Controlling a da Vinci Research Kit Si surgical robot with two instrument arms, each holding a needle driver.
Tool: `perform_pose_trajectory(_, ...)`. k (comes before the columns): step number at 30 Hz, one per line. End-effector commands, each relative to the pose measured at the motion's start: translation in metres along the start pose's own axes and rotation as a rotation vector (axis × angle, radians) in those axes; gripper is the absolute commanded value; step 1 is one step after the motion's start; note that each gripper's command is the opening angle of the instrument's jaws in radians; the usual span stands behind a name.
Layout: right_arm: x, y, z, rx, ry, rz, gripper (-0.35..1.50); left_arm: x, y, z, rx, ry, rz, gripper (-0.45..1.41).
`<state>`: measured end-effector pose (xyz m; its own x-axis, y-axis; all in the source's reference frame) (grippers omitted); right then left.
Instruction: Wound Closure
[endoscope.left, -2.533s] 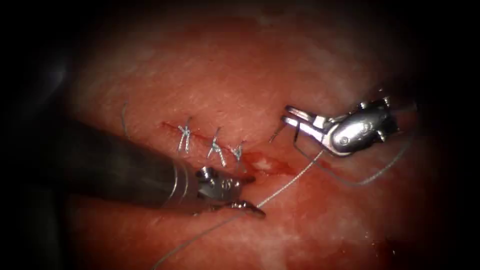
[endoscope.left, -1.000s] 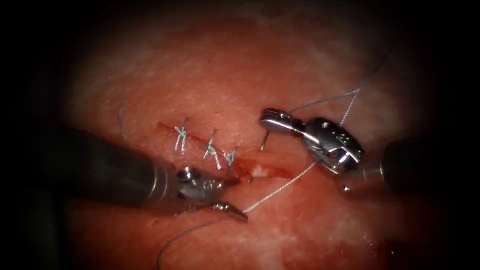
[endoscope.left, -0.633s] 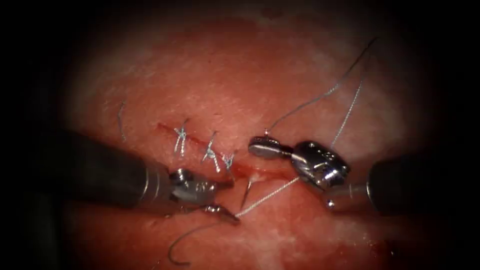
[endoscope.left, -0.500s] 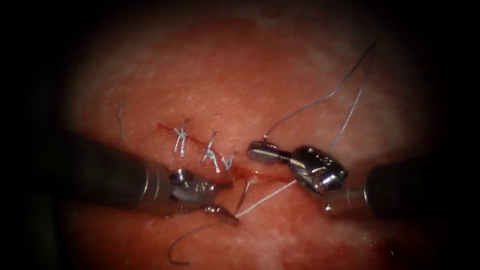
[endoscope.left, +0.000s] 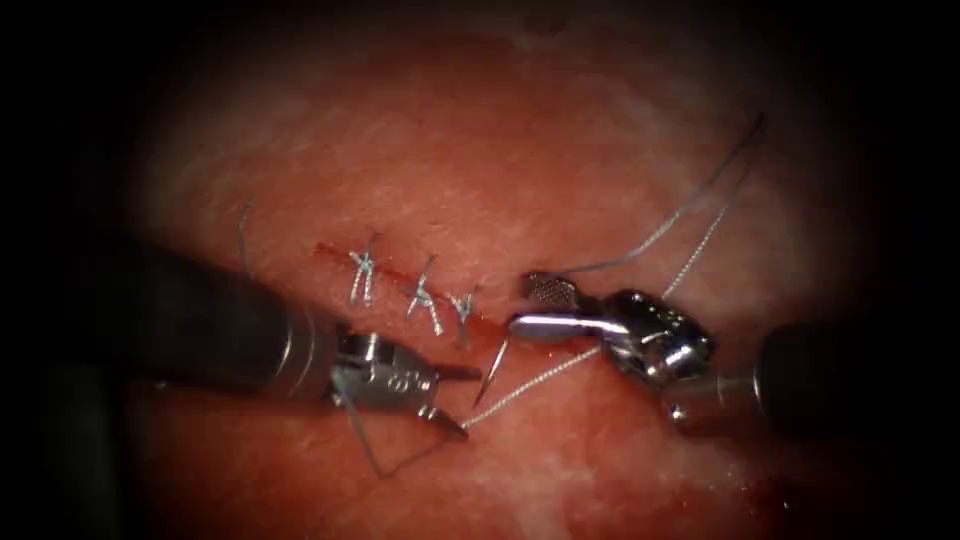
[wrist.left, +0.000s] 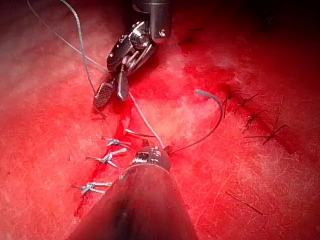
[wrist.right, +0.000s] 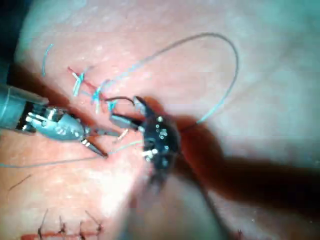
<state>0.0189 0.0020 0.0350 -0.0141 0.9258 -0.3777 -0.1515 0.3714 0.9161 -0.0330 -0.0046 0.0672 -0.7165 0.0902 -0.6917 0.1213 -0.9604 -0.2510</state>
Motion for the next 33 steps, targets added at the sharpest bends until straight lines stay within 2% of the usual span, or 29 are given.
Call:
perform_pose_trajectory(1, -0.0004, 0.0007, -0.0015, 0.009, 0.034, 0.011, 1.25, 0.0, 0.001, 0.0009, 0.001, 0.009, 0.063, 0.12)
perform_pose_trajectory(3, -0.0001, 0.001, -0.0025, 0.003, 0.06, 0.013, 1.23, 0.0, 0.001, 0.0009, 0.017, 0.025, 0.134, 0.03)
perform_pose_trajectory(8, -0.0002, 0.0014, -0.0033, -0.02, 0.075, 0.012, 1.23, 0.0004, 0.0001, 0.0001, 0.072, 0.092, 0.255, -0.02)
perform_pose_trajectory(17, -0.0007, 0.0017, -0.0031, -0.013, 0.072, 0.006, 1.21, 0.001, -0.0026, -0.0036, 0.199, 0.19, 0.287, 0.02)
perform_pose_trajectory(26, -0.0009, 0.0021, -0.003, -0.015, 0.073, -0.01, 1.21, 0.0009, -0.0024, -0.0016, 0.214, 0.184, 0.333, 0.2)
perform_pose_trajectory(33, -0.0009, 0.0021, -0.003, -0.014, 0.076, -0.022, 1.21, 0.0, -0.0022, -0.001, 0.217, 0.162, 0.426, 0.17)
